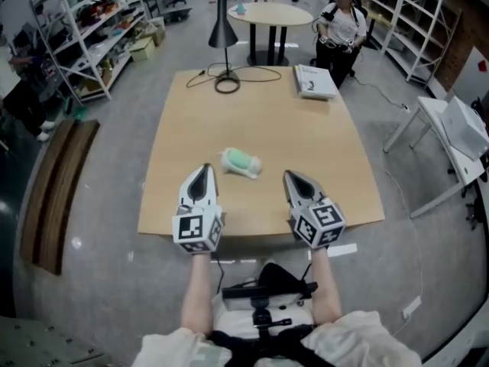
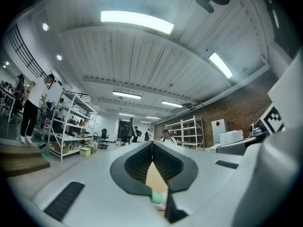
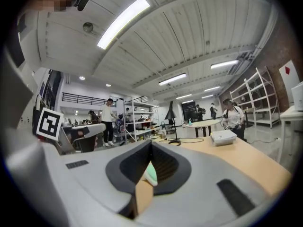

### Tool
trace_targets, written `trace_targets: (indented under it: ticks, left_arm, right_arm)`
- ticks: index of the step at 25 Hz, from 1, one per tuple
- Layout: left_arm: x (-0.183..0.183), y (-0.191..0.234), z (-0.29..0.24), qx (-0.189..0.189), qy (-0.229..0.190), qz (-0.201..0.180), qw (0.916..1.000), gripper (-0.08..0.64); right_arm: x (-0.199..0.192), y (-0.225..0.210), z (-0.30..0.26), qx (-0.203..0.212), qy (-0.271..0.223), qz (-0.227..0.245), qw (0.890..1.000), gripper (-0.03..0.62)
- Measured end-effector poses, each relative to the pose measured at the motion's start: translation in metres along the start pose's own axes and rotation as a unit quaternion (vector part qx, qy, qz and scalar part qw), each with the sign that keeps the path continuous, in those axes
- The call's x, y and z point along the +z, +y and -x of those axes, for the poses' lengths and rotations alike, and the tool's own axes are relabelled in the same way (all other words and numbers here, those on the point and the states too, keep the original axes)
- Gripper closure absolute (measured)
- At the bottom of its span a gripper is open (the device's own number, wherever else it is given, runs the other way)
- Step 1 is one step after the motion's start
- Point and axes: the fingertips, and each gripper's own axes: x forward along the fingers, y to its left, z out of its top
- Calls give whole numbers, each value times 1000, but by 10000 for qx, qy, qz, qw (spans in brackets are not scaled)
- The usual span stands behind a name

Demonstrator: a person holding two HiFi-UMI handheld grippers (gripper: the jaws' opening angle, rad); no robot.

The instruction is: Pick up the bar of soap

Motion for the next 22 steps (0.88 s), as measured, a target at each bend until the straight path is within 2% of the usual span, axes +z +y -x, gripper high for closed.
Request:
trace_targets:
  ticks: [3, 7, 10, 12, 19, 22]
  left_arm:
    - [-16, 7, -50, -44, 171, -142, 9997, 548]
    - [-24, 23, -101, 183, 77, -209, 9996, 548]
    - [-26, 32, -128, 290, -59, -165, 9994, 548]
    - [-30, 36, -144, 306, 34, -253, 9992, 548]
    - [-56, 67, -165, 501, 290, -233, 9981, 547]
    - [-65, 81, -167, 594, 406, -163, 9973, 548]
  right_arm:
    - [-8, -29, -45, 125, 112, -93, 9998, 591]
    - [-13, -61, -100, 306, 179, -150, 9993, 591]
    - [-18, -71, -135, 624, 339, 24, 9975, 591]
    - [-20, -75, -156, 791, 447, 149, 9958, 591]
    - [-25, -73, -201, 1146, 611, 236, 9913, 591]
    - [-27, -63, -215, 1412, 706, 456, 9864, 589]
